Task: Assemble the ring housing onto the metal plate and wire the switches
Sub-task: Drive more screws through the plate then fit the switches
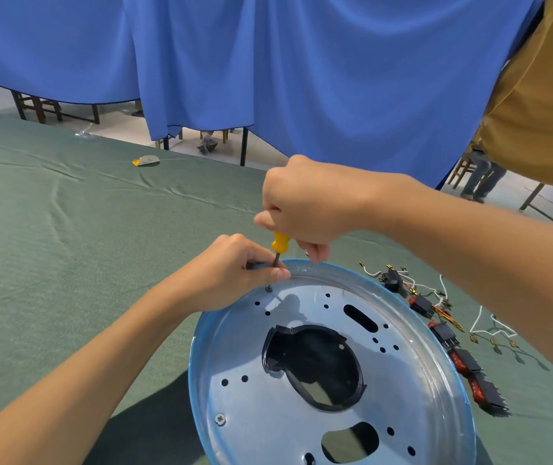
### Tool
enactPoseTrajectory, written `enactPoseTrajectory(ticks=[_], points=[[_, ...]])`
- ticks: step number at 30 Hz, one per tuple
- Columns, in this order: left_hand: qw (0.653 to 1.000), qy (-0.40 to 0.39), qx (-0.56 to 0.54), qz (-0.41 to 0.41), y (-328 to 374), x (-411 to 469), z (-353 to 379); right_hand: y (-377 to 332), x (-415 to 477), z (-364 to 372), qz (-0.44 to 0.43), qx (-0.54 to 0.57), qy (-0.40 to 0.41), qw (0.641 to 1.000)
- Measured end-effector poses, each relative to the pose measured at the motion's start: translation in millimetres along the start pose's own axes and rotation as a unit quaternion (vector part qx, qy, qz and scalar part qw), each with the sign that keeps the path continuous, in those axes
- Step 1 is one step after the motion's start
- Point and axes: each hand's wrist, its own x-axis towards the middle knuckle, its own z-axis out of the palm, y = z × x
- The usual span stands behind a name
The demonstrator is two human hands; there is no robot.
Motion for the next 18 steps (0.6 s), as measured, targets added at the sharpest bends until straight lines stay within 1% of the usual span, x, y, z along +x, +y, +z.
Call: enactPoseTrajectory(ticks=[3, 6, 11, 14, 16, 18], points=[[1.0, -0.002, 0.008, 0.001, 0.6, -0.4, -0.2, -0.3, -0.6, -4.7, -0.002, -0.014, -0.015, 1.0], [1.0, -0.002, 0.008, 0.003, 1.8, -0.9, -0.6, 1.3, -4.7, -6.6, -0.025, -0.021, -0.007, 0.999], [1.0, -0.006, 0.006, -0.002, 3.9, -1.6, -0.1, 3.6, -0.7, 2.5, 0.02, -0.001, -0.012, 1.0], [1.0, -0.005, 0.016, -0.003, 3.5, -1.9, -1.2, 6.5, -4.5, -5.1, 0.0, -0.002, -0.036, 0.999], [1.0, -0.013, 0.013, 0.0, 3.9, -2.2, -2.0, 7.6, -7.6, -7.5, -0.01, 0.028, -0.028, 0.999], [1.0, -0.019, 0.008, -0.001, 4.3, -2.0, -2.0, 6.1, -5.4, -2.1, 0.002, 0.014, -0.005, 1.0]])
